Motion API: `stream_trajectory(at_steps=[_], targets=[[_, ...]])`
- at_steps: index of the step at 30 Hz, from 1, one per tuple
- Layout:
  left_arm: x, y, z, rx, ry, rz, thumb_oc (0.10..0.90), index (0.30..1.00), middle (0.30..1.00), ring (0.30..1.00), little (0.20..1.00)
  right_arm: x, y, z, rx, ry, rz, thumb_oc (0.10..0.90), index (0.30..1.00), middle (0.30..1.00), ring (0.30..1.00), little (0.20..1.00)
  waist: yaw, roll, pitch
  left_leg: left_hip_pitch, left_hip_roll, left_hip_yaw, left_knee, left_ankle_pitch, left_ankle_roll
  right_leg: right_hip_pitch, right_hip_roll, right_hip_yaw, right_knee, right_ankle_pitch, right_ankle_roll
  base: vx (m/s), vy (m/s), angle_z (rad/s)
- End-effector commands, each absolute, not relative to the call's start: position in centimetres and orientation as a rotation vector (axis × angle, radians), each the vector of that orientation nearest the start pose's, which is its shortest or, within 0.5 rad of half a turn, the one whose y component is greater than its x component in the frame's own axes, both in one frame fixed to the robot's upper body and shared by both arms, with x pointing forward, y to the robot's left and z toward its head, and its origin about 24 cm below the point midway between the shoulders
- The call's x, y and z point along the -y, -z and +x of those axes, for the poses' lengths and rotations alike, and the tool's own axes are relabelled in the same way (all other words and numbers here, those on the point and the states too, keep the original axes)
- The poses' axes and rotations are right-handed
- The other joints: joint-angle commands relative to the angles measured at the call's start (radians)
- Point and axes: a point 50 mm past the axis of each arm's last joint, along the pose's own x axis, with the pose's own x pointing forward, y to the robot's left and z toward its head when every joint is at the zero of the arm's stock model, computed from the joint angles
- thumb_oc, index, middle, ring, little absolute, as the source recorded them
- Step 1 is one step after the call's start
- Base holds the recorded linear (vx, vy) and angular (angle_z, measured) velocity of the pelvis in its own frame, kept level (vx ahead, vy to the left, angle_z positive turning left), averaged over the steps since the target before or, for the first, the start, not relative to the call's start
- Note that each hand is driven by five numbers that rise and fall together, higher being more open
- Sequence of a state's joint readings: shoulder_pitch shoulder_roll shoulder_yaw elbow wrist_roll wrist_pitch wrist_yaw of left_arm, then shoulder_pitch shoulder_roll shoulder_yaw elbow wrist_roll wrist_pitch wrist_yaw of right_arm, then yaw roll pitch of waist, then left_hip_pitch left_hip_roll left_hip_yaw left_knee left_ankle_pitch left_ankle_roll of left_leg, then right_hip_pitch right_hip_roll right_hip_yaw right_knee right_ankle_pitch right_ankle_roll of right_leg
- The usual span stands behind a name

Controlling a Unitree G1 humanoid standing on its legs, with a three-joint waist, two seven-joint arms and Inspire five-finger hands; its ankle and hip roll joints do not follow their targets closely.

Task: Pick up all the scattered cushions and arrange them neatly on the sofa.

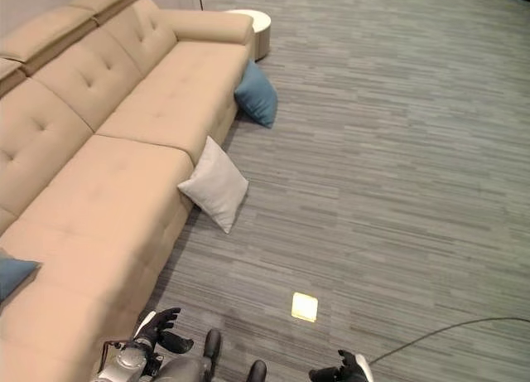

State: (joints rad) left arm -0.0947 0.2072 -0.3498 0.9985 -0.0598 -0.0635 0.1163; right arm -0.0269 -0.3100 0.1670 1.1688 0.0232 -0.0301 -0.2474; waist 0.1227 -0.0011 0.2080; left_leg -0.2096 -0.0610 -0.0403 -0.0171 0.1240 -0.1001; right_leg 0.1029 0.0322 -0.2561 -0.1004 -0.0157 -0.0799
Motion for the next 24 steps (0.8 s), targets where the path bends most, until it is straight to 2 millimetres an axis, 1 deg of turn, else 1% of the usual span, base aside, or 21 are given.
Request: stream_trajectory(at_steps=[1, 3, 5, 6, 8, 9, 10, 11, 12, 13, 14, 15, 16, 18, 19, 20, 21, 22, 23, 24], targets=[[-18.4, 11.8, 19.3, -0.734, 0.064, 0.330, 0.800, 0.900, 0.900, 0.900, 0.900, 27.6, 13.1, 12.3, -0.970, 0.264, -0.551, 0.800, 0.900, 0.900, 0.900, 0.900, 0.038, -0.017, -0.036, 0.024, -0.052, -0.019, 0.097, -0.061, 0.107, 0.028, -0.033, 0.099, 0.068, -0.040, 0.140, 0.20, 0.030, -0.61], [-18.5, 11.8, 19.1, -0.738, 0.063, 0.326, 0.800, 0.900, 0.900, 0.900, 0.900, 27.4, 13.1, 12.4, -0.967, 0.252, -0.547, 0.800, 0.900, 0.900, 0.900, 0.900, 0.040, -0.022, -0.046, 0.037, -0.054, -0.019, 0.102, -0.072, 0.114, 0.033, -0.040, 0.103, 0.087, -0.055, 0.145, 0.24, 0.055, -0.48], [-18.6, 11.7, 19.2, -0.728, 0.063, 0.321, 0.800, 0.900, 0.900, 0.900, 0.900, 26.8, 13.1, 12.9, -0.949, 0.224, -0.546, 0.800, 0.900, 0.900, 0.900, 0.900, 0.052, -0.026, -0.060, 0.062, -0.057, -0.011, 0.116, -0.099, 0.132, 0.031, -0.060, 0.118, 0.152, -0.069, 0.157, 0.23, 0.094, -0.20], [-18.7, 11.5, 19.3, -0.720, 0.066, 0.322, 0.800, 0.900, 0.900, 0.900, 0.900, 26.7, 13.0, 13.2, -0.937, 0.218, -0.542, 0.800, 0.900, 0.900, 0.900, 0.900, 0.056, -0.027, -0.065, 0.078, -0.057, -0.007, 0.119, -0.112, 0.140, 0.017, -0.068, 0.122, 0.202, -0.065, 0.167, 0.20, 0.106, -0.24], [-18.9, 11.2, 19.6, -0.701, 0.066, 0.323, 0.800, 0.900, 0.900, 0.900, 0.900, 26.3, 12.6, 14.2, -0.901, 0.199, -0.536, 0.800, 0.900, 0.900, 0.900, 0.900, 0.050, -0.020, -0.059, 0.111, -0.057, 0.001, 0.127, -0.139, 0.166, -0.048, -0.088, 0.135, 0.363, -0.022, 0.208, 0.19, 0.106, -0.47], [-18.9, 10.8, 20.0, -0.684, 0.069, 0.328, 0.800, 0.900, 0.900, 0.900, 0.900, 26.5, 12.2, 15.2, -0.876, 0.204, -0.528, 0.800, 0.900, 0.900, 0.900, 0.900, 0.033, -0.005, -0.045, 0.136, -0.047, -0.007, 0.128, -0.150, 0.181, -0.120, -0.102, 0.130, 0.506, 0.032, 0.241, 0.12, 0.067, -0.39], [-18.9, 10.8, 20.0, -0.684, 0.068, 0.328, 0.800, 0.900, 0.900, 0.900, 0.900, 26.5, 12.2, 15.2, -0.876, 0.204, -0.528, 0.800, 0.900, 0.900, 0.900, 0.900, 0.033, -0.006, -0.046, 0.135, -0.048, -0.006, 0.129, -0.150, 0.182, -0.124, -0.104, 0.131, 0.511, 0.029, 0.242, 0.34, 0.072, 0.29], [-18.8, 10.6, 20.2, -0.670, 0.070, 0.324, 0.800, 0.900, 0.900, 0.900, 0.900, 26.0, 11.6, 16.4, -0.825, 0.181, -0.521, 0.800, 0.900, 0.900, 0.900, 0.900, 0.002, 0.022, -0.041, 0.220, -0.033, -0.028, 0.081, -0.177, 0.185, -0.219, -0.161, 0.056, 0.510, 0.036, 0.220, 0.65, -0.137, 0.33], [-18.6, 10.7, 20.2, -0.672, 0.077, 0.314, 0.800, 0.900, 0.900, 0.900, 0.900, 25.7, 11.0, 17.5, -0.782, 0.150, -0.539, 0.800, 0.900, 0.900, 0.900, 0.900, -0.028, 0.019, -0.038, 0.300, -0.033, -0.058, 0.044, -0.216, 0.172, -0.292, -0.157, 0.064, 0.280, 0.078, 0.209, 0.66, -0.138, 0.28], [-18.6, 10.8, 20.2, -0.672, 0.077, 0.314, 0.800, 0.900, 0.900, 0.900, 0.900, 25.7, 11.0, 17.4, -0.783, 0.150, -0.539, 0.800, 0.900, 0.900, 0.900, 0.900, -0.028, 0.022, -0.037, 0.305, -0.029, -0.058, 0.043, -0.219, 0.172, -0.286, -0.153, 0.063, 0.275, 0.078, 0.209, 0.59, -0.274, -0.19], [-18.5, 10.8, 20.1, -0.672, 0.082, 0.319, 0.800, 0.900, 0.900, 0.900, 0.900, 25.7, 10.9, 17.6, -0.773, 0.145, -0.538, 0.800, 0.900, 0.900, 0.900, 0.900, -0.045, 0.017, -0.030, 0.331, -0.037, -0.087, 0.038, -0.234, 0.166, -0.324, -0.132, 0.124, 0.192, 0.124, 0.222, 0.29, -0.160, -0.08], [-18.4, 10.9, 20.2, -0.675, 0.091, 0.326, 0.800, 0.900, 0.900, 0.900, 0.900, 25.8, 10.9, 17.5, -0.775, 0.148, -0.539, 0.800, 0.900, 0.900, 0.900, 0.900, -0.051, 0.017, -0.030, 0.347, -0.034, -0.098, 0.036, -0.246, 0.163, -0.332, -0.121, 0.146, 0.180, 0.136, 0.227, 0.39, -0.242, 0.11], [-18.3, 11.0, 20.1, -0.684, 0.099, 0.332, 0.800, 0.900, 0.900, 0.900, 0.900, 25.9, 10.9, 17.4, -0.782, 0.144, -0.542, 0.800, 0.900, 0.900, 0.900, 0.900, -0.056, 0.012, -0.041, 0.362, -0.036, -0.111, 0.033, -0.263, 0.159, -0.317, -0.120, 0.157, 0.160, 0.140, 0.226, 0.31, -0.215, 0.25], [-18.1, 11.5, 19.5, -0.706, 0.103, 0.336, 0.800, 0.900, 0.900, 0.900, 0.900, 26.0, 11.1, 17.1, -0.796, 0.142, -0.547, 0.800, 0.900, 0.900, 0.900, 0.900, -0.058, 0.007, -0.058, 0.379, -0.021, -0.122, 0.049, -0.283, 0.148, -0.294, -0.118, 0.153, 0.155, 0.152, 0.209, 0.24, -0.178, 0.54], [-18.1, 11.5, 19.5, -0.706, 0.103, 0.336, 0.800, 0.900, 0.900, 0.900, 0.900, 26.0, 11.1, 17.1, -0.796, 0.142, -0.548, 0.800, 0.900, 0.900, 0.900, 0.900, -0.059, 0.008, -0.058, 0.380, -0.020, -0.122, 0.049, -0.283, 0.148, -0.294, -0.117, 0.152, 0.155, 0.152, 0.208, 0.27, -0.244, 0.61], [-17.8, 11.9, 18.9, -0.730, 0.107, 0.324, 0.800, 0.900, 0.900, 0.900, 0.900, 26.0, 11.4, 16.7, -0.812, 0.137, -0.543, 0.800, 0.900, 0.900, 0.900, 0.900, -0.059, 0.009, -0.074, 0.368, 0.004, -0.118, 0.108, -0.255, 0.118, -0.258, -0.104, 0.131, 0.145, 0.136, 0.188, 0.19, -0.185, 0.36], [-17.8, 11.9, 18.9, -0.730, 0.107, 0.324, 0.800, 0.900, 0.900, 0.900, 0.900, 26.0, 11.4, 16.7, -0.812, 0.137, -0.543, 0.800, 0.900, 0.900, 0.900, 0.900, -0.060, 0.009, -0.074, 0.366, 0.004, -0.119, 0.111, -0.257, 0.118, -0.257, -0.104, 0.130, 0.144, 0.136, 0.188, 0.29, -0.352, 0.52], [-17.4, 11.9, 19.0, -0.730, 0.127, 0.327, 0.800, 0.900, 0.900, 0.900, 0.900, 26.0, 11.4, 16.9, -0.811, 0.151, -0.523, 0.800, 0.900, 0.900, 0.900, 0.900, -0.056, 0.001, -0.066, 0.298, 0.019, -0.087, 0.264, -0.186, 0.080, -0.200, -0.105, 0.101, 0.118, 0.119, 0.171, 0.12, -0.265, 0.49], [-17.1, 11.7, 19.4, -0.717, 0.141, 0.331, 0.800, 0.900, 0.900, 0.900, 0.900, 26.0, 11.2, 17.2, -0.795, 0.170, -0.506, 0.800, 0.900, 0.900, 0.900, 0.900, -0.053, -0.009, -0.051, 0.236, 0.026, -0.059, 0.378, -0.143, 0.066, -0.169, -0.111, 0.087, 0.103, 0.111, 0.159, 0.15, -0.353, 0.47], [-16.9, 11.5, 19.7, -0.705, 0.147, 0.332, 0.800, 0.900, 0.900, 0.900, 0.900, 26.1, 11.0, 17.4, -0.785, 0.182, -0.498, 0.800, 0.900, 0.900, 0.900, 0.900, -0.047, -0.016, -0.039, 0.188, 0.036, -0.029, 0.466, -0.122, 0.064, -0.146, -0.113, 0.078, 0.092, 0.104, 0.148, 0.04, -0.183, 0.25]])
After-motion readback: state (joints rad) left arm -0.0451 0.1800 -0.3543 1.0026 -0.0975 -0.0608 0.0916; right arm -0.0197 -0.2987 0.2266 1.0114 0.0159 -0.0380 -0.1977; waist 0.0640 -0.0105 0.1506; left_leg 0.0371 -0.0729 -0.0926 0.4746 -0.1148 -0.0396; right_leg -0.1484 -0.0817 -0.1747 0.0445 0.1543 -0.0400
